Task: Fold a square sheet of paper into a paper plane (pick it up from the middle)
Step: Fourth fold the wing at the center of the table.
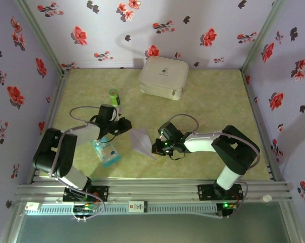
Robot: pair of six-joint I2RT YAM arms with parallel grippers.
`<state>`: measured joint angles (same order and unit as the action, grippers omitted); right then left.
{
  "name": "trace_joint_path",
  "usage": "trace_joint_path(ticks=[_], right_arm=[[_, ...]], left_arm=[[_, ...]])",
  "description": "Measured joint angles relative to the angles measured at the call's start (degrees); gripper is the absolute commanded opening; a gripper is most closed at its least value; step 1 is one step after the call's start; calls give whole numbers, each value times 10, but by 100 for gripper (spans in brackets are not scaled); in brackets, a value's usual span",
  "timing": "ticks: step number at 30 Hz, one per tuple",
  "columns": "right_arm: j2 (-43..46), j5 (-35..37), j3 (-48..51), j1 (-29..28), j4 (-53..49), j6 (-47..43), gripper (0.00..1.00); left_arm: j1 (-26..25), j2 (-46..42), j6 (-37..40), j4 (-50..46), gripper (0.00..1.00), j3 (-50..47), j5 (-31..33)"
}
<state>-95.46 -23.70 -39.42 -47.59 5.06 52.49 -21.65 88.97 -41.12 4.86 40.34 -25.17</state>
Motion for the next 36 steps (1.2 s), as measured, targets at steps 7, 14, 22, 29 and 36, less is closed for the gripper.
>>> trace_joint_path(ticks=[7, 14, 22, 29, 36], right_arm=[[0, 0, -5, 1, -10, -3, 0], [0, 0, -8, 1, -16, -5, 1], [46, 15, 0, 3, -54, 0, 16], [159, 35, 59, 4, -60, 48, 31], [178, 27, 122, -1, -47, 111, 33]], left_arm=[[-58, -29, 0, -12, 16, 3, 12], [-123, 17, 0, -10, 15, 15, 10], [-146, 60, 5, -26, 13, 16, 49], [-145, 60, 3, -23, 13, 14, 57], [-128, 60, -21, 10, 13, -7, 39]])
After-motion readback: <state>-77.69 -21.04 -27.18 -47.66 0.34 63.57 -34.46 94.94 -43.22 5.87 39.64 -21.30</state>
